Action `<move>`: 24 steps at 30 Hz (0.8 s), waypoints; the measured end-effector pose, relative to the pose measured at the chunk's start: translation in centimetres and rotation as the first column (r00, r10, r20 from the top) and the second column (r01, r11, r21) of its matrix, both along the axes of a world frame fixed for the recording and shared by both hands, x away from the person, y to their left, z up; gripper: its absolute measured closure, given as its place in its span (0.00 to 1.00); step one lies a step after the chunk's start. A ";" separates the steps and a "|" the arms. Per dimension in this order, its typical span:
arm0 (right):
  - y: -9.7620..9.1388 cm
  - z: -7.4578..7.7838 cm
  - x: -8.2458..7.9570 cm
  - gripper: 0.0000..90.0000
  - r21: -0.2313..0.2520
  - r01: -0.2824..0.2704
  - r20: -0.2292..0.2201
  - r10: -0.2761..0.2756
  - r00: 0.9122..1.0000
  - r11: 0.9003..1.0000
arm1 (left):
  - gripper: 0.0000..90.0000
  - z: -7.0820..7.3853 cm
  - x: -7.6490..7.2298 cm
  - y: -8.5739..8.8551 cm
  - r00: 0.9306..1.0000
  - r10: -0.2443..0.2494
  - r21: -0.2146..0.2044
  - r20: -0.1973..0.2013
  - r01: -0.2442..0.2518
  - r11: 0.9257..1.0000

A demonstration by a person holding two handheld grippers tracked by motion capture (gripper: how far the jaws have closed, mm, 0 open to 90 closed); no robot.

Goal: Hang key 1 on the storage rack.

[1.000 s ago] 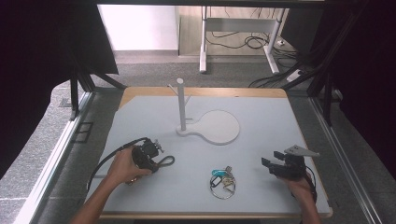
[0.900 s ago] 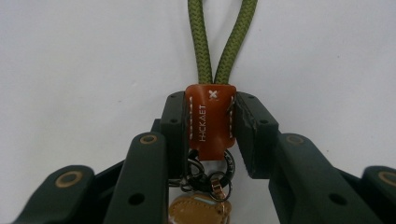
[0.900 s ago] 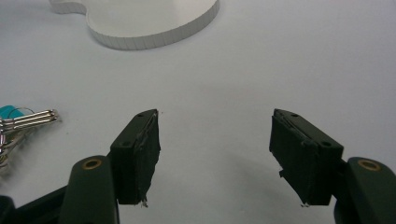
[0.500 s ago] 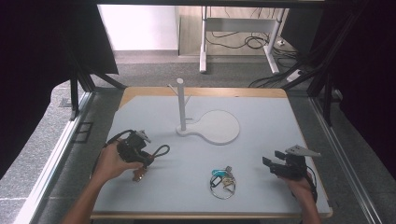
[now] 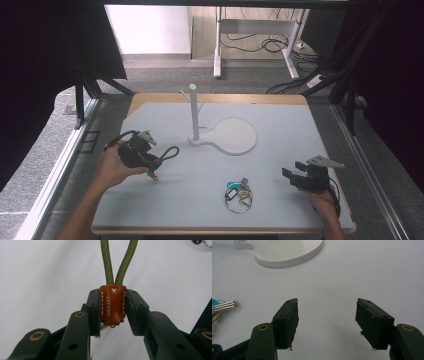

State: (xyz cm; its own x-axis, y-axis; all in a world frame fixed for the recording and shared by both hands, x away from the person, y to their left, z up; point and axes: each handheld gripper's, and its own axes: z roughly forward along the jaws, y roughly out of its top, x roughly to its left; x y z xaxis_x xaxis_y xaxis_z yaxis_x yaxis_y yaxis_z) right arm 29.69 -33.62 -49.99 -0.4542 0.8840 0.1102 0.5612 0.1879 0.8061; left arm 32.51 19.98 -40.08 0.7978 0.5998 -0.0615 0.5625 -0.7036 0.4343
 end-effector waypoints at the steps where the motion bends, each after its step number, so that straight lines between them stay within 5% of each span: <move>1: -0.1 0.0 0.0 0.39 0.004 0.003 0.004 -0.003 1.000 1.000 | 0.74 0.3 0.1 0.0 1.000 -0.001 -0.005 0.001 0.001 1.000; 13: 0.0 0.2 -0.1 0.39 0.003 0.004 0.006 -0.004 1.000 1.000 | 0.74 3.2 1.0 0.4 1.000 0.018 -0.020 0.024 -0.017 1.000; 24: -0.1 0.3 -0.1 0.39 -0.012 0.014 0.005 -0.014 1.000 1.000 | 0.74 3.9 2.1 0.2 0.999 0.012 -0.018 0.033 -0.011 1.000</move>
